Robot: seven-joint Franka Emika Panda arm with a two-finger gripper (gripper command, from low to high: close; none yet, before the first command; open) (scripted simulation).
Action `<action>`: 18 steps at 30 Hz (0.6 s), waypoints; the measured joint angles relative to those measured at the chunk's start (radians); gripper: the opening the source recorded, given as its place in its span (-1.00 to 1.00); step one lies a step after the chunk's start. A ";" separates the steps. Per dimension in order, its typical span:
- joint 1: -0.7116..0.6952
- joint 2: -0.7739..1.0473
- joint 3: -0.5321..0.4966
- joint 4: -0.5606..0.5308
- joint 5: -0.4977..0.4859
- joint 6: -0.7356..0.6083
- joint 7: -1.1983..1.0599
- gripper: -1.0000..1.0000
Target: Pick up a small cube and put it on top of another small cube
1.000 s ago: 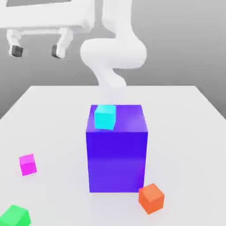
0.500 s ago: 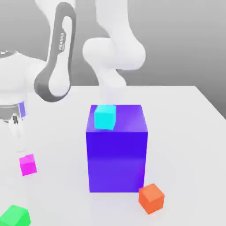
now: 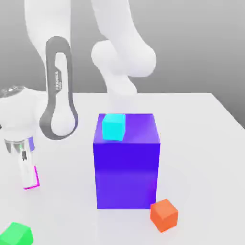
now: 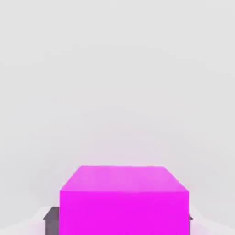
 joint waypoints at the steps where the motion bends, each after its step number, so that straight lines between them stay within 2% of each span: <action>1: 0.011 -0.035 -0.018 -0.008 -0.028 -0.027 0.021 -1.00; 3: 0.024 -0.105 -0.042 -0.021 -0.086 -0.082 0.063 -1.00; 5: 0.040 -0.110 -0.032 0.024 -0.107 -0.131 0.067 -1.00; 18: 0.171 0.064 0.119 0.470 -0.159 -0.400 0.006 -1.00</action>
